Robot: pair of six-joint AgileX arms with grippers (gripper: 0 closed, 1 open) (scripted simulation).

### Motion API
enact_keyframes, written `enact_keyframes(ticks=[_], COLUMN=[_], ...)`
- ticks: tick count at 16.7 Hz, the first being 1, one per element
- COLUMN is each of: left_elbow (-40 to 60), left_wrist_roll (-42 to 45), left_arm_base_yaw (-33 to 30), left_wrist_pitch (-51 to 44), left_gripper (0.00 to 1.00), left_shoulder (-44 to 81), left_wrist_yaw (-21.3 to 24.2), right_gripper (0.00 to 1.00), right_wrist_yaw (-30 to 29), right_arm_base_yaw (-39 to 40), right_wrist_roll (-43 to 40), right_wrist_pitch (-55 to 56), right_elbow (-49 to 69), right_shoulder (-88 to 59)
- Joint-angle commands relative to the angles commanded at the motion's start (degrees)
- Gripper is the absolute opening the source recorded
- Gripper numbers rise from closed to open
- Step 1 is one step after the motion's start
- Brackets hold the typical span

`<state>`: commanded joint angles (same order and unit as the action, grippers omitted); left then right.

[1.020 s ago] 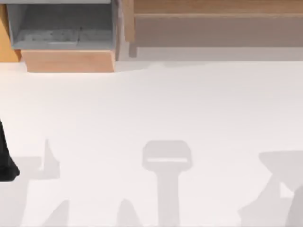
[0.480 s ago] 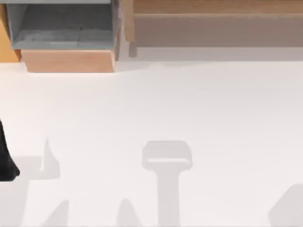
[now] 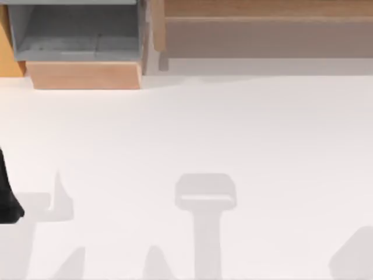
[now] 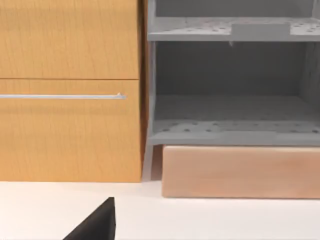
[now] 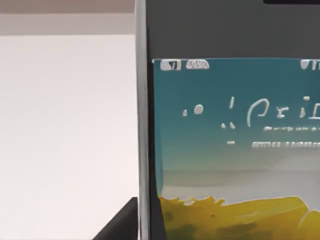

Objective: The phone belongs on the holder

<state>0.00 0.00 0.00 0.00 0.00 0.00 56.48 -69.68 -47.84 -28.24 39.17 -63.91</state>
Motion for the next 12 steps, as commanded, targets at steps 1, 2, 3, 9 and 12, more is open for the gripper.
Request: enact_keyframes(ticks=[1, 2, 3, 9, 12], left_elbow=[0.0, 0.0, 0.0, 0.0, 0.0], left_wrist_roll=[0.0, 0.0, 0.0, 0.0, 0.0], left_arm_base_yaw=[0.0, 0.0, 0.0, 0.0, 0.0], left_wrist_pitch=[0.0, 0.0, 0.0, 0.0, 0.0], left_gripper=[1.0, 1.0, 1.0, 1.0, 1.0], left_shoulder=[0.0, 0.0, 0.0, 0.0, 0.0], left_wrist_yaw=[0.0, 0.0, 0.0, 0.0, 0.0], right_gripper=[0.0, 0.0, 0.0, 0.0, 0.0], right_wrist_yaw=[0.3, 0.7, 1.0, -2.9, -6.1], right_arm_base_yaw=[0.3, 0.6, 1.1, 5.1, 8.1], right_wrist_roll=[0.7, 1.7, 2.8, 7.0, 9.9], right_wrist_pitch=[0.5, 1.4, 2.5, 12.8, 17.1], right_elbow=[0.1, 0.3, 0.4, -0.9, -3.7], right_shoulder=[0.2, 0.6, 1.3, 2.6, -1.4])
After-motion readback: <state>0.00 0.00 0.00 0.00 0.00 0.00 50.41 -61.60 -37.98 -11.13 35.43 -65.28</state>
